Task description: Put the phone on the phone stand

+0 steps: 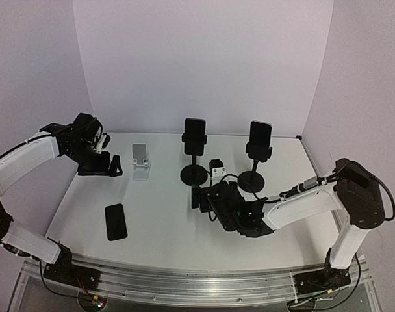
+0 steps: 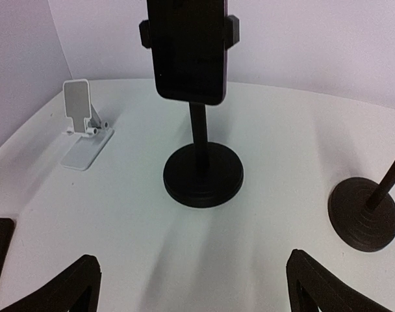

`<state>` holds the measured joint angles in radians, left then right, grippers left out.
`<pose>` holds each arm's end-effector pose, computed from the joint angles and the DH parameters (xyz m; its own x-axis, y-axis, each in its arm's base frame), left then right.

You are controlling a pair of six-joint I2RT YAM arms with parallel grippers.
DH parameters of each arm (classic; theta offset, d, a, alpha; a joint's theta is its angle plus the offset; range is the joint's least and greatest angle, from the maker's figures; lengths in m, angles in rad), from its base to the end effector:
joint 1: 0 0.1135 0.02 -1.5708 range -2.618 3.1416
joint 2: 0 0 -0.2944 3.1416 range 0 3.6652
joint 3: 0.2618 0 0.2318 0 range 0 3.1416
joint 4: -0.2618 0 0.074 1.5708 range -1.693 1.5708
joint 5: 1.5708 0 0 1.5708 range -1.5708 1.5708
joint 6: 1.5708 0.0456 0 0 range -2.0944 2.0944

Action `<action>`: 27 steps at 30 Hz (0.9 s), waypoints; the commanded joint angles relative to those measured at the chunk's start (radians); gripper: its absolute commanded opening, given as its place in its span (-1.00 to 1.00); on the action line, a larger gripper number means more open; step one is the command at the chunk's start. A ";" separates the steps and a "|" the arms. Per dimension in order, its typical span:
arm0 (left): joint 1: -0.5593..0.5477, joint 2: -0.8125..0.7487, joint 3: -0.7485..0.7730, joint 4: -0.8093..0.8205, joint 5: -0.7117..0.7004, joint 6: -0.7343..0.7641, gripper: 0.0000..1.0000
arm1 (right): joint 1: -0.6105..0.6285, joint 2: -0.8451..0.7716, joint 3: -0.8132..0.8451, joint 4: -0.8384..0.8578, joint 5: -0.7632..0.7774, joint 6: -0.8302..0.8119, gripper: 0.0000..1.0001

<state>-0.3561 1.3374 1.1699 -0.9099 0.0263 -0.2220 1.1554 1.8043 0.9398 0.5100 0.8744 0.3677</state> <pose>0.2239 -0.0846 0.3164 -0.8845 0.0942 -0.4569 0.1696 0.9773 -0.1269 0.1837 0.3298 0.2327 -0.2373 0.0333 -0.9709 -0.2264 0.9700 0.0886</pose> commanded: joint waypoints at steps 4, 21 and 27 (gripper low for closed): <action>-0.021 0.020 -0.184 0.000 0.015 -0.399 0.99 | 0.028 -0.110 -0.058 -0.134 0.016 0.102 0.97; -0.089 0.208 -0.307 0.135 0.005 -0.446 0.99 | 0.041 -0.199 -0.160 -0.322 0.029 0.270 0.97; -0.089 0.285 -0.321 0.173 0.038 -0.431 0.99 | 0.042 -0.213 -0.164 -0.347 0.025 0.269 0.97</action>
<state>-0.4435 1.5873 0.8612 -0.7842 0.0506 -0.6529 1.1900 1.6354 0.7822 0.1858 0.8803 0.6160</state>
